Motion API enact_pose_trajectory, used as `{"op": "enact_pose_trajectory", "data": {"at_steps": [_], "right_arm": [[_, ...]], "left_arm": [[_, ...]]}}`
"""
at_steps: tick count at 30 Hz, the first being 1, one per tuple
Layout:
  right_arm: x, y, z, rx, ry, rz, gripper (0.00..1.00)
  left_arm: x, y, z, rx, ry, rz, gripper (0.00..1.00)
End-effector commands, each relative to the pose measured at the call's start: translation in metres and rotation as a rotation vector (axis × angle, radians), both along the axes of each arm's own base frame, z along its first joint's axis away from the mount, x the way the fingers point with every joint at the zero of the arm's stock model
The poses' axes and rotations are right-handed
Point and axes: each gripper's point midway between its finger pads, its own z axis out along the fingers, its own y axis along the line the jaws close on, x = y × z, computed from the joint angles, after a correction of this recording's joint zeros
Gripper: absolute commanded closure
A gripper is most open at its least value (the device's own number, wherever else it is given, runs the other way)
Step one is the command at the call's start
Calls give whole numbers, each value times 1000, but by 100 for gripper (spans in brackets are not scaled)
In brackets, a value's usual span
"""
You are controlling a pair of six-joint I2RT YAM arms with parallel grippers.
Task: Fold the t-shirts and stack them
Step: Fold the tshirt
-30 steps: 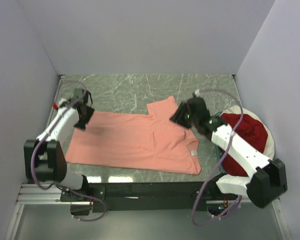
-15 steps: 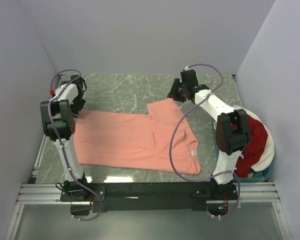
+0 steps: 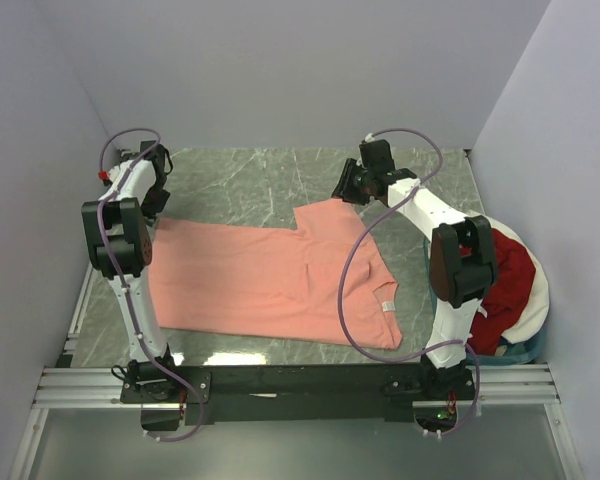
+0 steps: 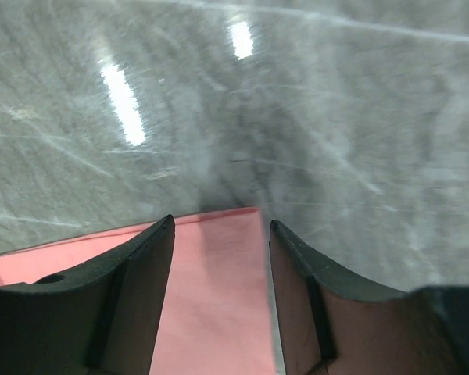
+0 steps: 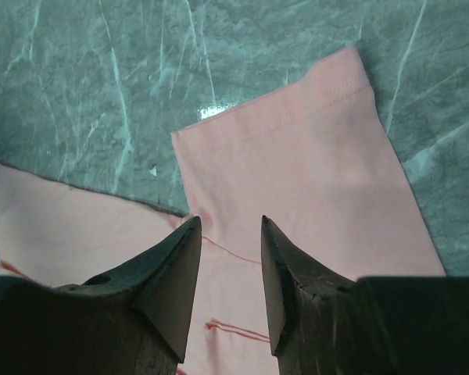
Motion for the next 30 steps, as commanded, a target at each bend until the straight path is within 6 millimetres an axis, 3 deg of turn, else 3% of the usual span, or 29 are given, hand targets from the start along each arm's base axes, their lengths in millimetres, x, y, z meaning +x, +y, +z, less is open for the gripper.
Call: {"op": "enact_pose_trajectory", "data": {"at_steps": [1,9,20,23,30], "right_arm": [[14,4,23,19,-65,15,57],[13,5,20,23,-53,17,57],[12,4,10,17,-32,24,58],[12,4,4,9,-22,21,58],[15,-6,-10,-8,6,-3,59]], "left_arm": [[12,3,16,39,-21,14,43],[25,-12,7,51,-13,19,45],[26,-14,-15,46,31,40,48],[26,-16,-18,34,28,36,53],[21,-18,-20,18,40,27,77]]}}
